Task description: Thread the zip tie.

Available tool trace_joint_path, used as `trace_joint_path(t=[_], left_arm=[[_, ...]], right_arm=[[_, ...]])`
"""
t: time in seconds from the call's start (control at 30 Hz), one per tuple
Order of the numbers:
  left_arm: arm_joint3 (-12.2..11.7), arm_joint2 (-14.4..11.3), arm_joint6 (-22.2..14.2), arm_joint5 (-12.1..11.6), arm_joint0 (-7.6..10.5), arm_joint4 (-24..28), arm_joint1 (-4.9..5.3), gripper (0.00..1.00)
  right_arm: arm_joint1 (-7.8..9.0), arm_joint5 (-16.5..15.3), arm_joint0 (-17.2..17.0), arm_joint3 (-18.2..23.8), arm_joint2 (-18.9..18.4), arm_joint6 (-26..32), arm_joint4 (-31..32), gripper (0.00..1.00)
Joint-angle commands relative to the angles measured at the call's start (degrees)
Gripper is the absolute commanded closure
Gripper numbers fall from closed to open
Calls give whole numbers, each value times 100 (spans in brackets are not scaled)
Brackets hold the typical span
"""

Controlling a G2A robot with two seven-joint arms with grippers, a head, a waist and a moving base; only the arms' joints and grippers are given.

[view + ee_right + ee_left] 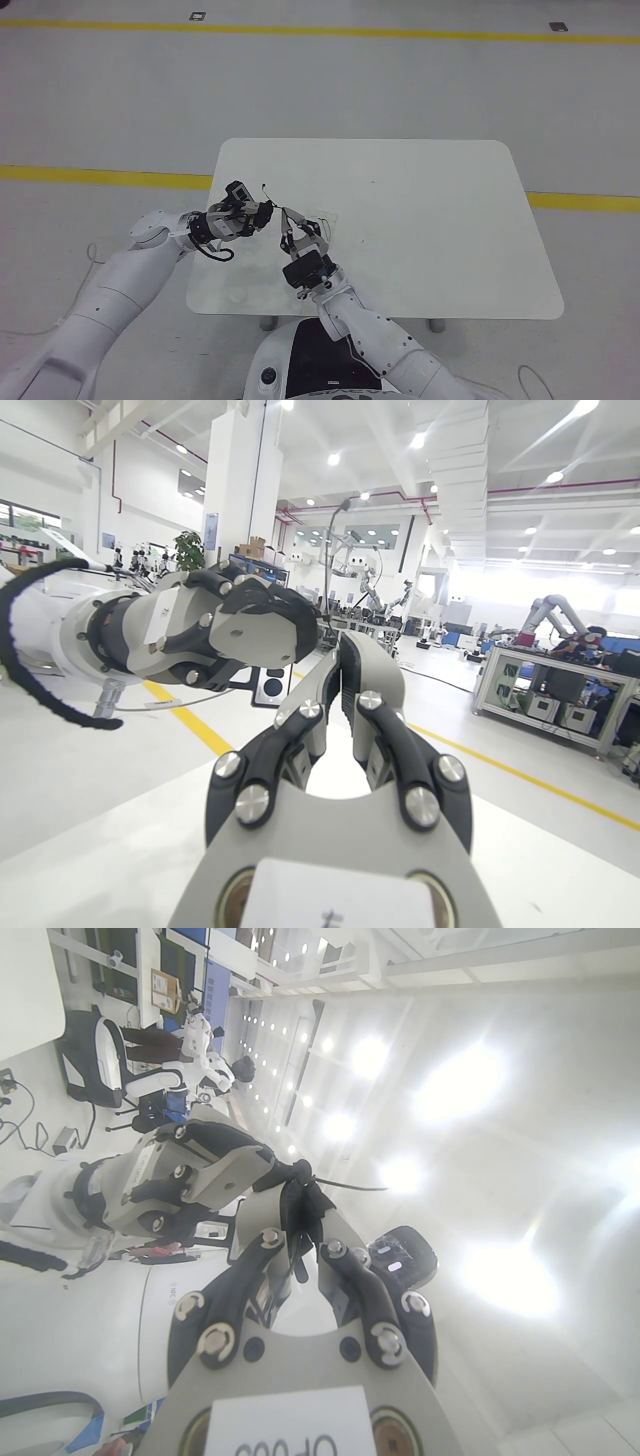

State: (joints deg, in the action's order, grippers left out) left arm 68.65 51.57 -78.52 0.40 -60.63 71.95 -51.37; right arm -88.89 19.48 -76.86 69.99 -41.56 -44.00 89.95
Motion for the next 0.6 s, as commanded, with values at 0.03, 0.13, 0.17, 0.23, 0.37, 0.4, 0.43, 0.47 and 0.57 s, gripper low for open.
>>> trace_joint_path(t=[0.03, 0.13, 0.17, 0.23, 0.37, 0.4, 0.43, 0.47, 0.57], left_arm=[[0, 0, 0, 0, 0, 0, 0, 100], [0, 0, 0, 0, 0, 0, 0, 100], [0, 0, 0, 0, 0, 0, 0, 100], [0, 0, 0, 0, 0, 0, 0, 100], [0, 0, 0, 0, 0, 0, 0, 100], [0, 0, 0, 0, 0, 0, 0, 100], [0, 0, 0, 0, 0, 0, 0, 100], [0, 0, 0, 0, 0, 0, 0, 100], [0, 0, 0, 0, 0, 0, 0, 100]], right_arm=[[7, 0, -17, 14, -22, 0, 0, 100], [12, 0, -39, 27, -43, 1, 0, 100], [13, 0, -45, 30, -50, 2, 0, 100], [16, 0, -57, 33, -64, 6, 0, 100], [29, 0, -85, 52, -100, 11, 0, 100], [33, 0, -90, 57, -107, 12, 0, 100], [37, 0, -94, 60, -113, 14, 0, 100], [41, 0, -98, 65, -120, 14, 0, 100], [55, 0, -116, 85, -141, 18, 0, 100]])
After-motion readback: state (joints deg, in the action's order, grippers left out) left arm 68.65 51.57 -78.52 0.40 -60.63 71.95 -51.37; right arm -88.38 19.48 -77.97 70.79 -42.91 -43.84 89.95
